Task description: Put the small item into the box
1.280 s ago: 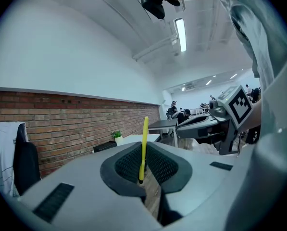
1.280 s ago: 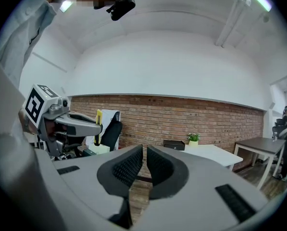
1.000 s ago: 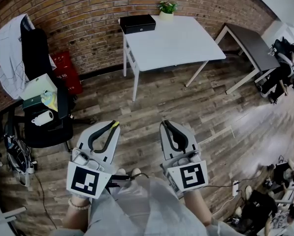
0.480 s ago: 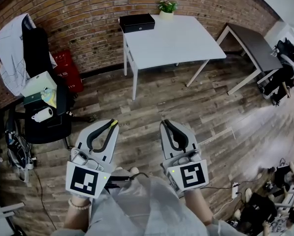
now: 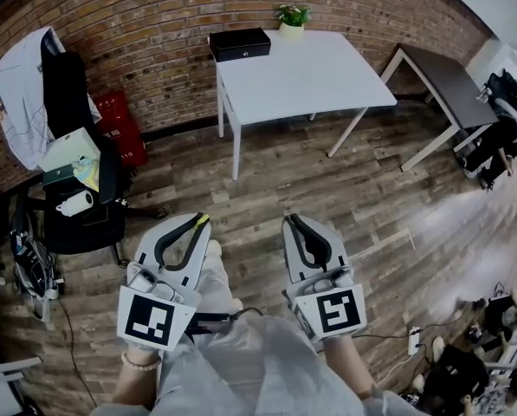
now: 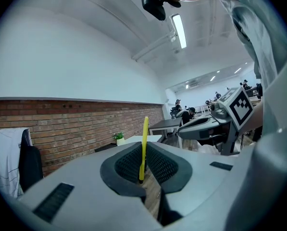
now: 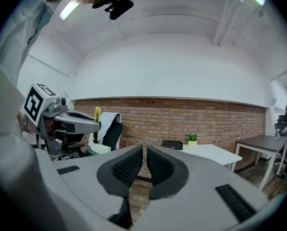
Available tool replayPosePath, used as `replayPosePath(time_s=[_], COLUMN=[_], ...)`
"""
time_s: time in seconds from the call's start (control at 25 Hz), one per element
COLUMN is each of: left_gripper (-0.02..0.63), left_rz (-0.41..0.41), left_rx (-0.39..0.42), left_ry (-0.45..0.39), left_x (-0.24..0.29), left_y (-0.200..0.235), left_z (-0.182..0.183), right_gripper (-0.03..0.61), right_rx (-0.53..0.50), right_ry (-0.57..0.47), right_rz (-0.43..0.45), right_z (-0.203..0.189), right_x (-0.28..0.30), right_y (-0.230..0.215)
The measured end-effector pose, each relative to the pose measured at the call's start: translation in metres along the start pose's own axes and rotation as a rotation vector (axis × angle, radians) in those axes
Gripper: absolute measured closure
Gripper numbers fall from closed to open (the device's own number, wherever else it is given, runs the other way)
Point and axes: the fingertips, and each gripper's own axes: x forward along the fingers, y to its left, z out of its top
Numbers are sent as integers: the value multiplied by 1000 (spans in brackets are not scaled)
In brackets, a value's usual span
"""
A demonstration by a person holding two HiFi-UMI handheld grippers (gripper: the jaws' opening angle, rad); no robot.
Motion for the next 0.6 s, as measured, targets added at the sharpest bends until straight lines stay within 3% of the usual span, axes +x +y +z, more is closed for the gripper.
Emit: replayPosePath(time_s=[0.6], left_gripper=[574], left_rz=[-6], left_rx=[-39], left_ry=[-5], left_x=[66], left_y=[68], left_z=[-14], right_gripper=[522], right_rx=[0], right_ry=[5], right_rz=[-44], right_z=[3], right_x=[75], right_y=[-34])
